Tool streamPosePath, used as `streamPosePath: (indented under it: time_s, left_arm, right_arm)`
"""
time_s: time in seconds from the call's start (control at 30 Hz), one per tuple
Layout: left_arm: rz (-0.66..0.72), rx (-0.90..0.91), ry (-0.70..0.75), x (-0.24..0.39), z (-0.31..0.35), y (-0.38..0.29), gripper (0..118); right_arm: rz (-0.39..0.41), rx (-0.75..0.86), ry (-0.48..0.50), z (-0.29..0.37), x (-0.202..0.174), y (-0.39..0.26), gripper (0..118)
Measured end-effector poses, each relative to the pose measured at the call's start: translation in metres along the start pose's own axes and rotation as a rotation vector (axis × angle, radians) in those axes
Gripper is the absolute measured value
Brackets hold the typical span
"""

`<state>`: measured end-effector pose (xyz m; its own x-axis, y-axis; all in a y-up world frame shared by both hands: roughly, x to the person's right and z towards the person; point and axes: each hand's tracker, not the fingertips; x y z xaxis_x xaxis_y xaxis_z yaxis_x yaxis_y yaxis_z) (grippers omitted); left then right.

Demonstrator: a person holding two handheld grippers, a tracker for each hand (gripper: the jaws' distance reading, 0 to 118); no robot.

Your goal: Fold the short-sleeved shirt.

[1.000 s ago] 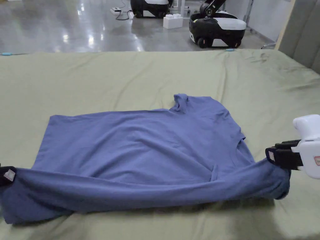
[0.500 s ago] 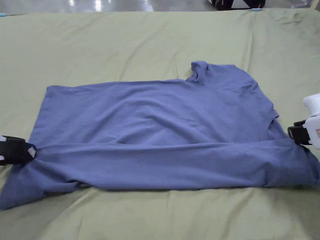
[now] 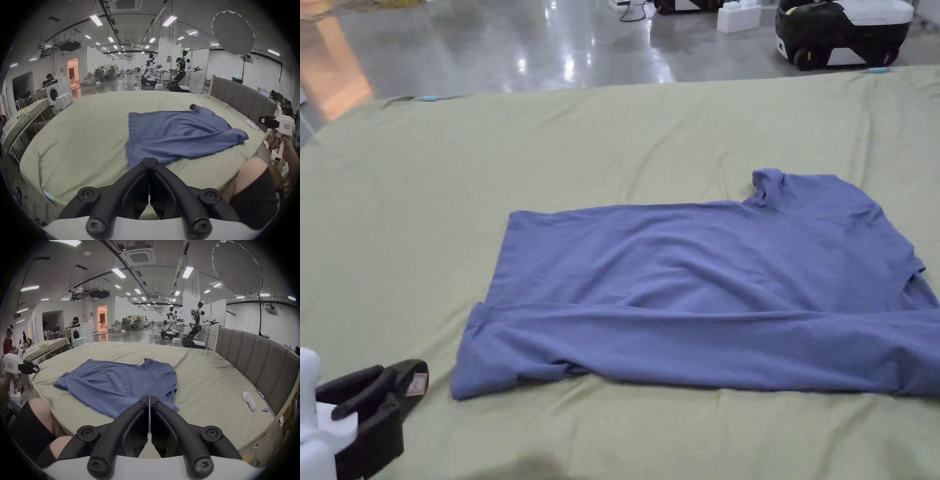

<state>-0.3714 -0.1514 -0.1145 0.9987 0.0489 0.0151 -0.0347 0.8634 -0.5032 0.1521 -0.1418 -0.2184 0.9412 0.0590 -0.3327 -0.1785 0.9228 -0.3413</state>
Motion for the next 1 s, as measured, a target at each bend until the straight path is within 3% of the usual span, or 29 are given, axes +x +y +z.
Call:
streamPosePath:
  time_s: [0.13,0.33,0.37,0.4,0.43,0.57,0.6,0.63,0.67,0.7,0.77,0.87,1.0]
  left_arm:
    - [0.014,-0.067,-0.017,-0.002,-0.018,-0.017,0]
    - [0.146,-0.146,-0.014,-0.034,-0.083,-0.012,4]
    - [0.156,-0.135,0.003,-0.039,-0.095,-0.012,33]
    - [0.18,-0.146,0.001,-0.042,-0.108,-0.01,84]
    - [0.193,-0.169,-0.009,-0.046,-0.121,-0.012,118]
    - [0.222,-0.242,0.028,-0.049,-0.161,-0.012,115]
    - [0.222,-0.258,0.019,-0.05,-0.169,-0.013,95]
    - [0.216,-0.269,0.033,-0.046,-0.174,-0.014,60]
    - [0.121,-0.252,0.178,-0.033,-0.174,-0.019,50]
    - [0.076,-0.206,0.125,-0.029,-0.171,-0.019,32]
    - [-0.003,-0.229,0.118,-0.02,-0.168,-0.016,13]
    - [-0.121,-0.23,0.116,-0.004,-0.157,-0.018,8]
    - [0.015,-0.154,0.063,-0.022,-0.134,-0.004,6]
  right_arm:
    - [-0.033,-0.008,0.06,0.007,-0.027,-0.014,5]
    - [0.013,-0.043,0.053,-0.003,-0.044,-0.023,5]
    - [0.009,-0.05,0.052,-0.005,-0.045,-0.021,5]
    - [0.006,-0.059,0.052,-0.007,-0.045,-0.021,5]
    - [0.004,-0.065,0.05,-0.009,-0.045,-0.021,5]
    - [0.009,-0.087,0.045,-0.016,-0.046,-0.021,5]
    - [0.011,-0.091,0.044,-0.018,-0.046,-0.021,5]
    - [0.012,-0.093,0.041,-0.018,-0.045,-0.022,5]
    - [0.013,-0.095,0.039,-0.02,-0.045,-0.022,5]
    - [0.013,-0.097,0.035,-0.022,-0.044,-0.023,5]
    - [0.001,-0.11,0.035,-0.027,-0.041,-0.025,5]
    - [-0.009,-0.124,0.024,-0.039,-0.035,-0.029,5]
    - [0.007,-0.158,-0.073,-0.053,-0.017,-0.036,6]
